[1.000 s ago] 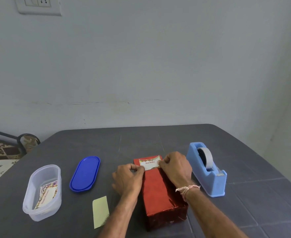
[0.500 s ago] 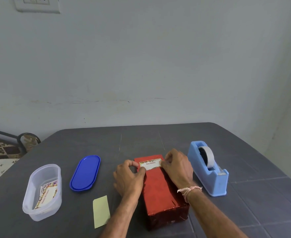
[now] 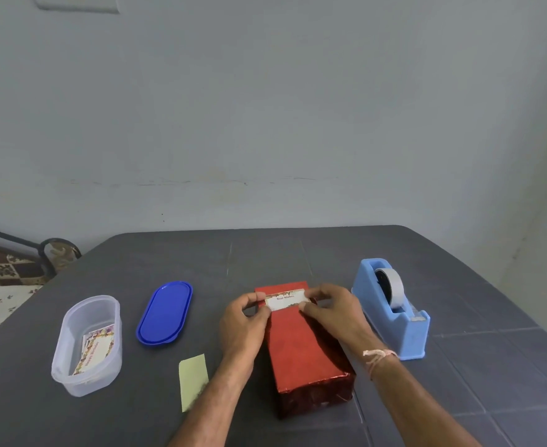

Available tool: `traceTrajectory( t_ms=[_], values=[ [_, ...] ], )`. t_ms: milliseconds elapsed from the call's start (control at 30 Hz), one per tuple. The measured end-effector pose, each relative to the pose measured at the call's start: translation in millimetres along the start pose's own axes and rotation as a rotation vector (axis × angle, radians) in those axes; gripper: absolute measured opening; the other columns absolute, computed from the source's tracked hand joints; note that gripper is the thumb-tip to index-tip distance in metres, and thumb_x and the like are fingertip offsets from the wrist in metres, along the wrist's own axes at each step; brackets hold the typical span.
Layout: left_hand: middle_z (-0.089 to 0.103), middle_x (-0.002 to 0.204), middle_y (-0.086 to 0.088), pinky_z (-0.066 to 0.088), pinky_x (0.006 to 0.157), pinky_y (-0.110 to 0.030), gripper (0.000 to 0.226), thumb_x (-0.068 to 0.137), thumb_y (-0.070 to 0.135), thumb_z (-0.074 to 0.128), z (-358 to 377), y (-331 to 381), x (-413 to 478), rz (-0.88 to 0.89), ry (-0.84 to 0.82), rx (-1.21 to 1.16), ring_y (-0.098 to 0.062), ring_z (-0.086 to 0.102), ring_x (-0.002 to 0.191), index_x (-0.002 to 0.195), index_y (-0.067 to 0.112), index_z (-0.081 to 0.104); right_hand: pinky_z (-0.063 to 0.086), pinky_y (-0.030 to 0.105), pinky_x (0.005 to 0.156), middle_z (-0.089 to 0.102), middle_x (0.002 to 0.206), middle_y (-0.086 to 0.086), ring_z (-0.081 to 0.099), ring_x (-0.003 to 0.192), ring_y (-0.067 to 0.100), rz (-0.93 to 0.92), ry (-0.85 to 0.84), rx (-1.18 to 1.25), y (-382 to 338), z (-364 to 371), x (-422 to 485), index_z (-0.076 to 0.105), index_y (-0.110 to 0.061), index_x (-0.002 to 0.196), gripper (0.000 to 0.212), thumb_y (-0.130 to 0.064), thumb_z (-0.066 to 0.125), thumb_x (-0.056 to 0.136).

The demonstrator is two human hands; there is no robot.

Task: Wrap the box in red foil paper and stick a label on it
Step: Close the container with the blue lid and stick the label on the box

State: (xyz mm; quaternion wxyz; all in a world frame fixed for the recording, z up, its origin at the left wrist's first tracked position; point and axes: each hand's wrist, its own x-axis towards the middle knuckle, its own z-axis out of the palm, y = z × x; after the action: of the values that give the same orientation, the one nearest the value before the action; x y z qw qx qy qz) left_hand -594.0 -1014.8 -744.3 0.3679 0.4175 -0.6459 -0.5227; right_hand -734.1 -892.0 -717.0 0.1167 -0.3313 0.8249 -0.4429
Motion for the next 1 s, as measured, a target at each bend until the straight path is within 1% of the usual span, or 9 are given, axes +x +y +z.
traceTrajectory(
  t_ms=[167,333,500,633,700,733,833,900,1000],
  values=[
    [0.073,0.111,0.009,0.059,0.091,-0.035,0.026,0.087,0.017,0.078,-2.2,5.7,-0.7,-0.009,-0.068,-0.059,-0.006,0.067,0.102,0.109,0.03,0.072,0.056,0.035,0.096,0.069,0.113,-0.009,0.066,0.102,0.008,0.046,0.002,0.025,-5.3,-2.8,-10.7,0.071,-0.03,0.113,0.031,-0.037,0.081,0.085],
    [0.066,0.113,0.009,0.051,0.08,-0.027,0.039,0.085,0.027,0.081,-28.2,19.7,-10.3,0.015,-0.118,-0.062,-0.009,0.064,0.104,0.12,0.027,0.064,0.038,0.024,0.087,0.059,0.127,-0.003,0.054,0.121,0.016,-0.182,0.197,-0.188,-45.1,2.0,-30.0,0.065,-0.024,0.129,0.043,-0.033,0.077,0.089],
    [0.069,0.112,0.007,0.048,0.077,-0.016,0.039,0.085,0.028,0.081,-112.1,13.3,-6.7,0.158,0.098,0.12,-0.01,0.067,0.096,0.121,0.023,0.067,0.045,0.024,0.087,0.066,0.121,0.001,0.064,0.107,0.017,-0.238,0.066,-0.102,-92.3,68.1,-43.4,0.068,-0.019,0.122,0.041,-0.038,0.079,0.087],
    [0.064,0.125,-0.003,0.05,0.095,-0.044,0.049,0.084,0.045,0.076,-199.3,-5.0,7.9,0.063,0.453,0.497,-0.029,0.06,0.116,0.128,0.025,0.062,0.048,0.034,0.099,0.068,0.122,0.011,0.063,0.119,0.028,0.006,-0.24,-0.102,-123.3,133.6,-35.3,0.067,-0.006,0.12,0.055,-0.051,0.074,0.089],
    [0.06,0.131,-0.012,0.049,0.097,-0.049,0.062,0.084,0.055,0.072,-235.3,-22.7,18.5,-0.131,0.487,0.537,-0.036,0.056,0.121,0.132,0.019,0.057,0.045,0.041,0.104,0.063,0.12,0.016,0.056,0.127,0.035,0.07,-0.264,-0.213,-132.7,167.7,-24.1,0.066,-0.003,0.11,0.064,-0.063,0.07,0.086],
    [0.061,0.13,-0.013,0.051,0.096,-0.049,0.066,0.084,0.057,0.071,-247.3,-30.1,22.5,-0.212,0.446,0.477,-0.035,0.058,0.119,0.132,0.014,0.057,0.042,0.043,0.107,0.057,0.129,0.017,0.049,0.132,0.036,0.11,-0.254,-0.285,-136.8,182.1,-19.0,0.063,-0.004,0.118,0.076,-0.072,0.067,0.083],
    [0.074,0.103,-0.006,0.06,0.083,-0.045,0.044,0.086,0.05,0.074,-266.0,-43.4,28.2,-0.282,0.309,0.317,-0.024,0.071,0.089,0.103,0.01,0.067,0.034,0.045,0.109,0.042,0.144,0.014,0.039,0.136,0.033,0.23,-0.191,-0.434,-148.3,218.5,-6.2,0.047,-0.005,0.141,0.11,-0.089,0.059,0.071],
    [0.076,0.089,-0.001,0.062,0.077,-0.043,0.028,0.087,0.042,0.076,-273.2,-46.2,34.8,-0.252,0.304,0.335,-0.02,0.073,0.078,0.087,0.016,0.068,0.035,0.043,0.106,0.04,0.141,0.012,0.039,0.133,0.031,0.213,-0.156,-0.52,-157.6,236.7,1.6,0.044,-0.006,0.142,0.117,-0.093,0.061,0.065],
    [0.074,0.083,0.002,0.062,0.07,-0.04,0.019,0.087,0.031,0.074,-279.2,-46.3,44.3,-0.245,0.312,0.324,-0.017,0.072,0.075,0.085,0.014,0.066,0.036,0.043,0.104,0.038,0.141,0.011,0.039,0.132,0.031,0.193,-0.191,-0.532,-168.7,257.2,14.8,0.04,-0.006,0.143,0.118,-0.087,0.071,0.062]
  ],
)
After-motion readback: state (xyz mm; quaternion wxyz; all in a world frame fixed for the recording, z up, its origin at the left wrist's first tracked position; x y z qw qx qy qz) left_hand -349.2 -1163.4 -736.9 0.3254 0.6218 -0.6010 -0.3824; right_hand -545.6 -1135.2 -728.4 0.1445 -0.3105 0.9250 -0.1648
